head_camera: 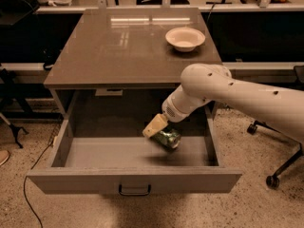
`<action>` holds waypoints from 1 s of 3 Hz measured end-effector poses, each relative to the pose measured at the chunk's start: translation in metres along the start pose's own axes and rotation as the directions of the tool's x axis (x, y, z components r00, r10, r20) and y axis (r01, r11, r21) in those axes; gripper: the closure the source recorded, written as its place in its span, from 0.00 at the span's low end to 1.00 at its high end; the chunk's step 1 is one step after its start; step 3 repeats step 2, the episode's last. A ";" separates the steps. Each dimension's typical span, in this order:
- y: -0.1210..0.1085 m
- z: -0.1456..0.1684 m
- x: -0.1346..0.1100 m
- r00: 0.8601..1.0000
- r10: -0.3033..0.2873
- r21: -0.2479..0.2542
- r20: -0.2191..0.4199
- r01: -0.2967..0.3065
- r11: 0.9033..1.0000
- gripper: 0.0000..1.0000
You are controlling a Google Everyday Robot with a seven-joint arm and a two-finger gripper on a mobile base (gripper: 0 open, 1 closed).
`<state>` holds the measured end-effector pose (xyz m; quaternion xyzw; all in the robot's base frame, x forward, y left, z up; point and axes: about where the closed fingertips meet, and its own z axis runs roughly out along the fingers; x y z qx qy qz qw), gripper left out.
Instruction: Place green can into top drawer
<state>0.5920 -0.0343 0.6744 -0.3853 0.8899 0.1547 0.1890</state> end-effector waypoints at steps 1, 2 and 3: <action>-0.013 -0.015 0.021 0.997 0.071 0.045 0.027 -0.072 0.996 0.00; -0.034 -0.060 0.053 0.987 0.136 0.097 0.082 -0.144 0.985 0.00; -0.034 -0.060 0.053 0.987 0.136 0.097 0.082 -0.144 0.985 0.00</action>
Offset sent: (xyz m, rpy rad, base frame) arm -0.0419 -0.1671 0.0550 0.0423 -0.1116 -0.3250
